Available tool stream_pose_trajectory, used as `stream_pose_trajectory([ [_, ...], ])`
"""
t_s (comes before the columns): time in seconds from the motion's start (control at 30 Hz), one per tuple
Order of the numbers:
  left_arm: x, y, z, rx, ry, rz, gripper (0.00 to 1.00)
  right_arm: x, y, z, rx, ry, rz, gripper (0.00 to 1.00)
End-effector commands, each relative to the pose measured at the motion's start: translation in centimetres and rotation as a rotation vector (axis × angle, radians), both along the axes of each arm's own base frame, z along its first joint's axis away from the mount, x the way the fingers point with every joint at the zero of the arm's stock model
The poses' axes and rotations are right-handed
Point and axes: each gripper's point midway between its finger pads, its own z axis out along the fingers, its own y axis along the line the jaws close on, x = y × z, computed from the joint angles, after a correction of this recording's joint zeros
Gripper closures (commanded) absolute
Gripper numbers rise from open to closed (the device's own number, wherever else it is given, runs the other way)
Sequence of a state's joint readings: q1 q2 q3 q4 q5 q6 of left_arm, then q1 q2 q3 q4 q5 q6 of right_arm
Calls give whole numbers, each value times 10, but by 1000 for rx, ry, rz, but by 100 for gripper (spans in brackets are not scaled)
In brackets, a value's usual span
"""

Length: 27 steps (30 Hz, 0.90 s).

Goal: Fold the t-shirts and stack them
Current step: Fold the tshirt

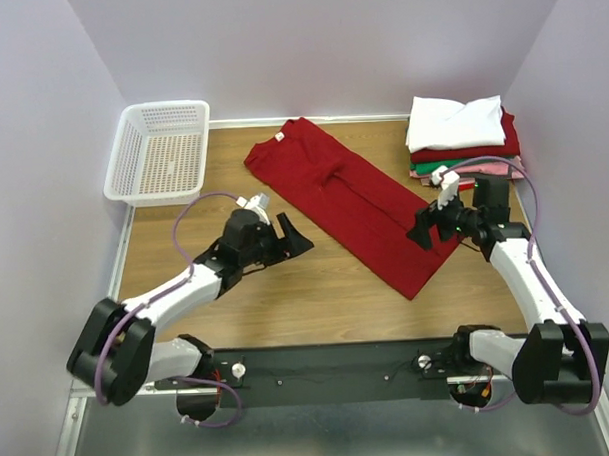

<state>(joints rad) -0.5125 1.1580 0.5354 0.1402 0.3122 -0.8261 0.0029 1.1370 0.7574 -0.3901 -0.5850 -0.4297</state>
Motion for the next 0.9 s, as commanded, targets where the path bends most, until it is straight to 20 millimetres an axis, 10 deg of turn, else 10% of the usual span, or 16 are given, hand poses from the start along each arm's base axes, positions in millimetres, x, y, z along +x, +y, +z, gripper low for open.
stream_pose_trajectory([
  [0.0, 22, -14, -17, -31, 167, 244, 13, 1, -2, 26, 82, -79, 16, 0],
  [0.37, 36, -104, -70, 51, 437, 228, 31, 2, -9, 30, 101, -84, -9, 0],
  [0.87, 47, -118, -127, 232, 473, 264, 59, -1, -7, 37, 126, -94, -4, 0],
])
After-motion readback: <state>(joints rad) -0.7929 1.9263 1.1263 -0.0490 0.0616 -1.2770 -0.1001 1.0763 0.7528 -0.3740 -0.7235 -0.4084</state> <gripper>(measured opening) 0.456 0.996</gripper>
